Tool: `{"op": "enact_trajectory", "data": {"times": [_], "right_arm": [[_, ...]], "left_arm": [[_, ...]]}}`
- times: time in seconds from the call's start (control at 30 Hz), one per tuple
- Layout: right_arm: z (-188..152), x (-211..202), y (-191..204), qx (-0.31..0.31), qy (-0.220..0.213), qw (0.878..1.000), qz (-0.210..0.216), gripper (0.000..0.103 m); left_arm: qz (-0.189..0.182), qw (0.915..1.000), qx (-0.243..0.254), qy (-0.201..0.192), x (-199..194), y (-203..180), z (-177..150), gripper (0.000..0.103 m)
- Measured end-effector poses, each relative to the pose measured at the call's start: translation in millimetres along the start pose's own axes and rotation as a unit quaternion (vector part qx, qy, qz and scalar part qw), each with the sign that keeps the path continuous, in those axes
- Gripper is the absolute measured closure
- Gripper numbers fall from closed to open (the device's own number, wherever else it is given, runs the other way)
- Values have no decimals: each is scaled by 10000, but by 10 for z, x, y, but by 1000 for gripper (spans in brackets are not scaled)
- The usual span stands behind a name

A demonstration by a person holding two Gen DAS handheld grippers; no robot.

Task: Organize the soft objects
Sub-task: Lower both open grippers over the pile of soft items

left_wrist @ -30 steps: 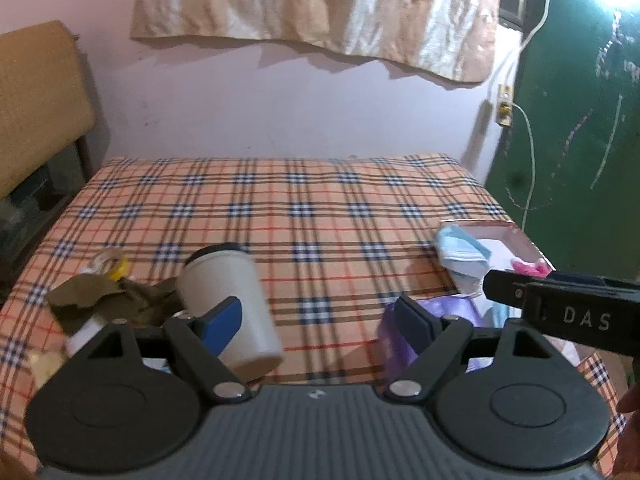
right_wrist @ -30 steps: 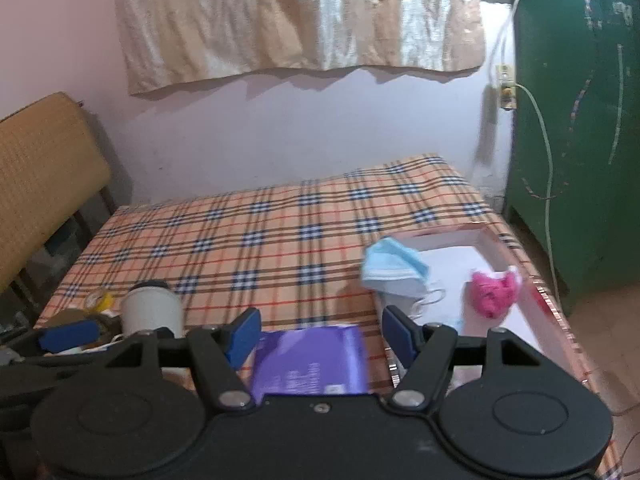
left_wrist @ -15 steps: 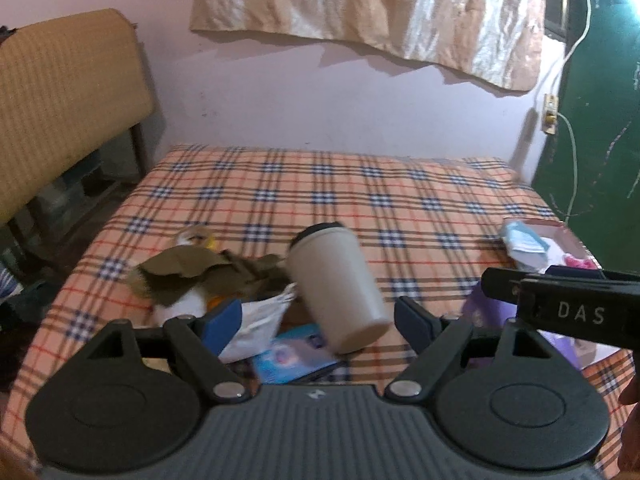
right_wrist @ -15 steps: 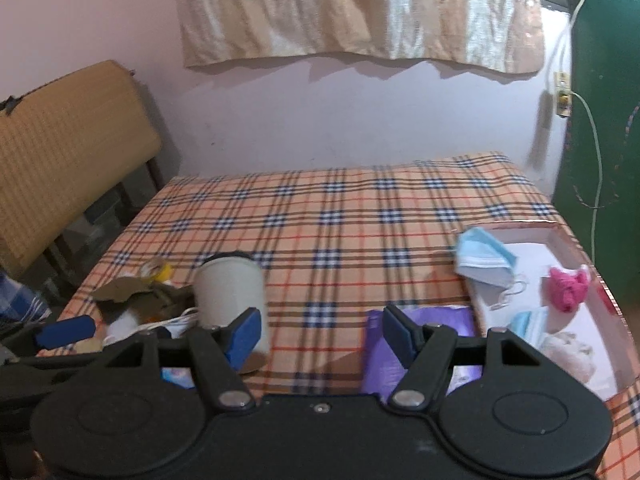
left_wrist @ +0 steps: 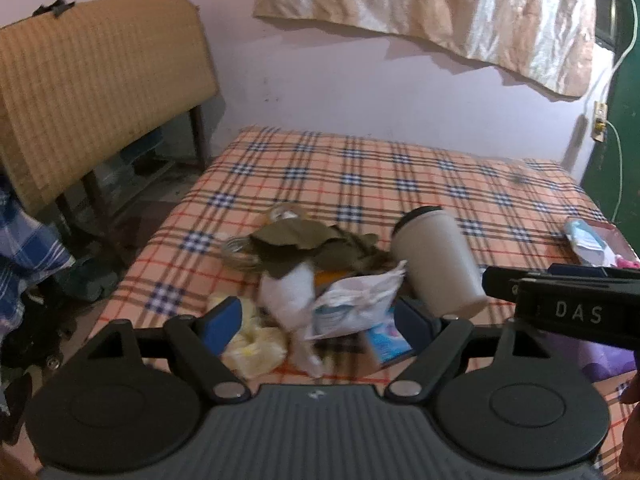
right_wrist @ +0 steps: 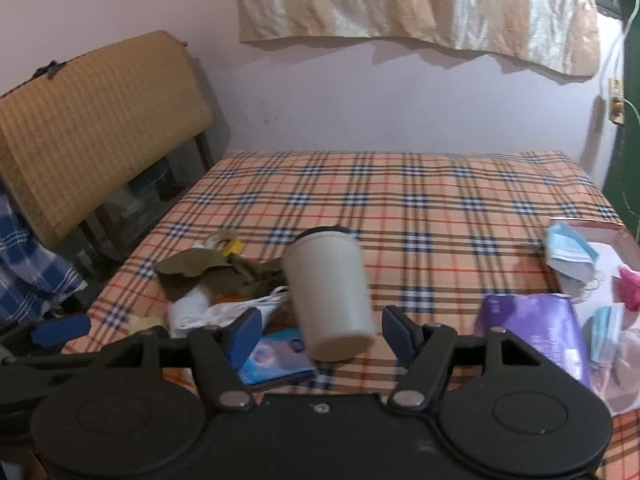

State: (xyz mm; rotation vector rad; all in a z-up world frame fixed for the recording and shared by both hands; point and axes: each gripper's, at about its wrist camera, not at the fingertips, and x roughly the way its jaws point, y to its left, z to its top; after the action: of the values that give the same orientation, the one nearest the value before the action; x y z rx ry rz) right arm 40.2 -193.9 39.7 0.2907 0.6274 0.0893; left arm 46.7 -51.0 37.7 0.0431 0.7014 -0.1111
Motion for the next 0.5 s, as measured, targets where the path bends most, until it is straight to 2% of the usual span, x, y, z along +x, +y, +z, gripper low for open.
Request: {"op": "enact_trajectory", "data": {"times": [0.2, 0.5], "right_arm": [[-1, 126, 237, -106, 72, 9998, 150, 24], [-107, 351, 410, -209, 207, 9990, 327, 24]], "left_arm": [[129, 9998, -114, 43, 15, 192, -20, 17], [111, 9995, -220, 212, 211, 424, -195, 17]]}}
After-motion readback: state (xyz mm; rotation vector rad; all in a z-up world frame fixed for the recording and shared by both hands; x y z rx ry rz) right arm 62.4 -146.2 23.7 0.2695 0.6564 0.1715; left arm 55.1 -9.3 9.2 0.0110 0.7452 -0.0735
